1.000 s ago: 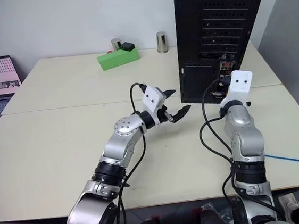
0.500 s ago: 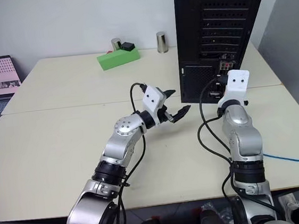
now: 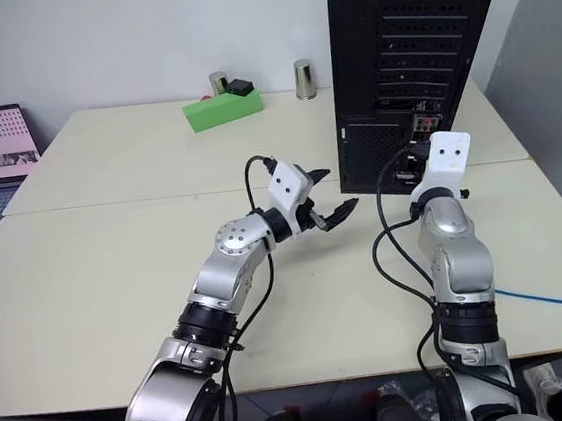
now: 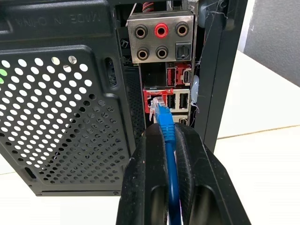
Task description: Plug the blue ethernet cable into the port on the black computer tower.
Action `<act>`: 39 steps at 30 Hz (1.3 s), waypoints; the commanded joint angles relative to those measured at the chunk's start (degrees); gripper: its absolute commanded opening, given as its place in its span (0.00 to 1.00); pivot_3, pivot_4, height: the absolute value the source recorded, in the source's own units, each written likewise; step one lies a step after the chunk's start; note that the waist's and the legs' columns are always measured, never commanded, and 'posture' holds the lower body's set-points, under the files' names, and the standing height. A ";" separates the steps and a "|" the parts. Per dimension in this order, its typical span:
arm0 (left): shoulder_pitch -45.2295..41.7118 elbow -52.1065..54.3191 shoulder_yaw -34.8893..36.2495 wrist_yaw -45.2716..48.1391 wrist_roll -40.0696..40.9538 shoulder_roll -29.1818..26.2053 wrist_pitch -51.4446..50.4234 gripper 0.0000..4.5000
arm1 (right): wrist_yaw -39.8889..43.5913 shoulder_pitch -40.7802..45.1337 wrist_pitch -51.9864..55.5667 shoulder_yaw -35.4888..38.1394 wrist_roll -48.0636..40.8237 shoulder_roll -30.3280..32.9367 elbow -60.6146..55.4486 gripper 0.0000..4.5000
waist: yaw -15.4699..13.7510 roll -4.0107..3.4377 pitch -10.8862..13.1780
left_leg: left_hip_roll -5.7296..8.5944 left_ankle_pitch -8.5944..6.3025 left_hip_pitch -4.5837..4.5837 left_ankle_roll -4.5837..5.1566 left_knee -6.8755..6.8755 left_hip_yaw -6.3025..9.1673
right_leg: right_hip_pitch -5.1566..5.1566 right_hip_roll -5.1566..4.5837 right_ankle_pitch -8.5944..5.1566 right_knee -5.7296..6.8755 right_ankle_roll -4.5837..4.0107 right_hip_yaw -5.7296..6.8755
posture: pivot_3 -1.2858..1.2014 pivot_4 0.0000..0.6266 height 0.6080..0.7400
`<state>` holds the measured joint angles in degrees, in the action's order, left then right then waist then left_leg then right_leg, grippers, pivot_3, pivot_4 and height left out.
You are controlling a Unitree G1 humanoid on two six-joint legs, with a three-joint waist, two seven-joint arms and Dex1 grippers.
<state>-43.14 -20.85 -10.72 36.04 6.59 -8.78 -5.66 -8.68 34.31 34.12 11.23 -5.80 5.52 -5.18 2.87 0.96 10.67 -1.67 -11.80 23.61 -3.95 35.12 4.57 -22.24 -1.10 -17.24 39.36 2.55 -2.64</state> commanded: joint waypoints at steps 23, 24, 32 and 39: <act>-1.00 1.78 0.84 0.28 -0.04 0.15 1.40 0.99 | -0.72 3.72 -2.58 -0.42 0.60 0.28 -1.38 0.00 | 0.26 0.00 0.00 | 0.00 0.00 -0.02 0.00 0.01 -0.01 | 0.00 0.00 0.00 0.05 0.00 -0.02 | 0.52 0.24 1.00; -1.02 1.77 0.82 0.31 -0.05 0.16 1.41 0.99 | -0.74 3.72 -2.59 -0.40 0.58 0.28 -1.39 0.00 | 0.28 0.00 0.00 | 0.00 0.00 -0.02 0.00 0.01 -0.01 | -0.01 0.00 0.00 0.05 0.00 -0.02 | 0.52 0.24 1.00; -0.91 1.70 0.84 0.59 -0.12 -0.02 1.45 0.99 | -1.30 2.84 -1.96 0.29 -0.13 -0.37 -2.09 0.00 | 0.31 0.00 0.00 | 0.00 0.00 -0.02 0.00 0.01 -0.01 | -0.01 0.00 0.00 0.06 0.00 -0.02 | 0.52 0.24 1.00; -0.93 1.60 0.94 0.83 -0.21 -0.12 1.54 0.99 | -1.82 2.78 -2.31 0.54 -0.16 -0.45 -2.64 0.00 | 0.20 0.00 0.00 | 0.00 0.00 0.03 0.00 0.00 0.00 | -0.02 0.00 0.00 -0.01 0.00 0.00 | 0.52 0.24 1.00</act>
<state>-43.13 -20.85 -10.71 36.85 6.45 -8.84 -5.59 -10.10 35.25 33.09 11.06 -5.80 4.81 -4.21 3.06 0.95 10.67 -1.67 -11.80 23.65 -3.95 35.12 4.57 -22.27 -1.11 -17.24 39.34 2.55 -2.64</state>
